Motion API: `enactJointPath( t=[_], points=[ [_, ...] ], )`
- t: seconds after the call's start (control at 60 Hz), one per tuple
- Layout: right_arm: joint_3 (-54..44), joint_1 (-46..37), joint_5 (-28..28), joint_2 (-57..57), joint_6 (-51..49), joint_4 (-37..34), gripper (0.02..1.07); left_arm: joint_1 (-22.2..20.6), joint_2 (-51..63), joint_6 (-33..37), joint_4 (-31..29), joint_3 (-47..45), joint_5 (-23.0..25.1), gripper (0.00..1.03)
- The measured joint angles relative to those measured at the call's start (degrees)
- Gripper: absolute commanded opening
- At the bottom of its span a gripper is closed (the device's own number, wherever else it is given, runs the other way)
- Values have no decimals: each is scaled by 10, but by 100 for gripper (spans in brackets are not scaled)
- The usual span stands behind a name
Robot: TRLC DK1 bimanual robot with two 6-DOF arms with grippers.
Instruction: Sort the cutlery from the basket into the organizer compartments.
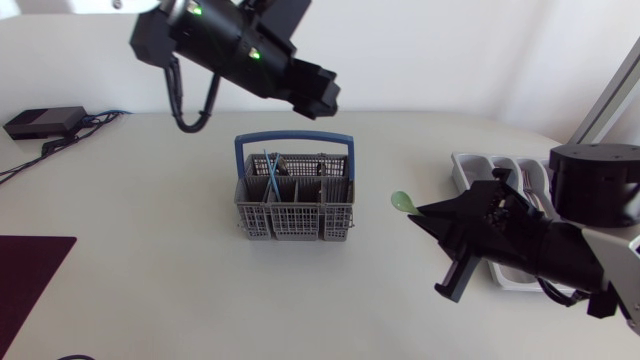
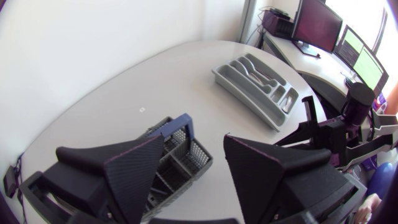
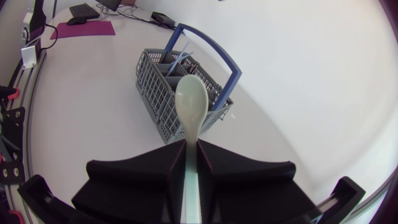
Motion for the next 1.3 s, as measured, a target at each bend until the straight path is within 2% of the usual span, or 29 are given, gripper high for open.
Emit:
enactJointPath(
  t=[0.1,0.25,0.4,0.583,0.75,0.883,1.05,1.3],
  points=[
    [0,-57,-49,-4,-20,-24,14,20,-37,24,2,-40,-12,70],
    [0,-132,-101,-5,-60,-60,14,21,-82,66,10,-128,-41,70],
    [2,-186,-140,-5,-112,-103,14,31,-115,90,50,-212,-53,70],
    [23,-281,-204,9,-216,-192,14,65,-141,104,103,-289,-54,70],
    [71,-407,-259,80,-357,-281,14,85,-145,113,143,-339,-49,70],
    [121,-499,-275,164,-471,-329,14,91,-145,113,159,-359,-48,70],
    [173,-585,-276,267,-593,-353,13,92,-144,113,170,-360,-47,70],
    [257,-676,-255,416,-728,-377,13,92,-135,113,170,-360,-47,70]
  ],
)
